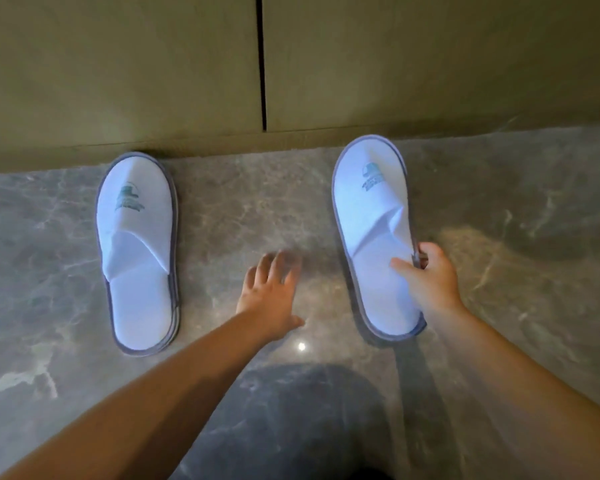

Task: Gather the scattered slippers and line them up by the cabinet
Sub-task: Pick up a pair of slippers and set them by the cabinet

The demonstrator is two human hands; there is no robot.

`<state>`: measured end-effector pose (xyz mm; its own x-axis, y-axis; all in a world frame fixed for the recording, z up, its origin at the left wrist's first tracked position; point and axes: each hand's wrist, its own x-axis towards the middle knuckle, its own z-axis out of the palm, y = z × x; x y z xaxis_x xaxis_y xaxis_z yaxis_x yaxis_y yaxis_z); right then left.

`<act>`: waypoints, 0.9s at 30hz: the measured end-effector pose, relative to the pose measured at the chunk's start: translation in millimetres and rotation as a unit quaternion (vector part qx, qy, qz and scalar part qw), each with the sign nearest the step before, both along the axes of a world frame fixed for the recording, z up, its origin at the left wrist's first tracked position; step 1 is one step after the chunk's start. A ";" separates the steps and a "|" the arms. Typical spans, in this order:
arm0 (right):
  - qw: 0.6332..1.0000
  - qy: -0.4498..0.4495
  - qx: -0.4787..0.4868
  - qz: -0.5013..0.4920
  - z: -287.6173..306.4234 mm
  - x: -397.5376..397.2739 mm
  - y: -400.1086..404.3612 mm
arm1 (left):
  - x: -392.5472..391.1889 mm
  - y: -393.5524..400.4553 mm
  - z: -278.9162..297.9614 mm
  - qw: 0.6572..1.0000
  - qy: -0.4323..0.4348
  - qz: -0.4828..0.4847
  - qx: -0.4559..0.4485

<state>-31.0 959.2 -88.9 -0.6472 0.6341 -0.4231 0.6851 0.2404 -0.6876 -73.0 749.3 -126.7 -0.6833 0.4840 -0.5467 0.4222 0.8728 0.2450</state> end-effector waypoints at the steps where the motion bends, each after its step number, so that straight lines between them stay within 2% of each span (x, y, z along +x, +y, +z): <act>1: 1.000 -0.002 -0.005 0.001 -5.3 0.4 4.8 | 2.0 3.6 -2.7 1.000 0.003 -0.005 -0.013; 10: 0.998 0.006 -0.054 -0.026 -31.3 -11.2 45.6 | 4.0 7.4 -4.6 0.998 0.023 -0.013 -0.053; 14: 0.999 -0.033 0.001 0.015 -31.0 -14.0 53.9 | 4.3 8.5 -5.1 0.998 0.031 -0.018 -0.059; 17: 0.995 -0.056 0.076 0.032 -29.4 -12.2 44.7 | 4.6 8.1 -5.2 0.997 0.035 -0.024 -0.064; 21: 0.974 -0.098 0.174 0.107 -28.1 2.3 16.9 | 4.5 8.3 -5.8 0.996 0.034 -0.025 -0.073; 27: 0.956 -0.140 0.220 0.133 -34.6 9.8 6.8 | 4.4 6.3 -7.4 0.996 0.034 -0.029 -0.076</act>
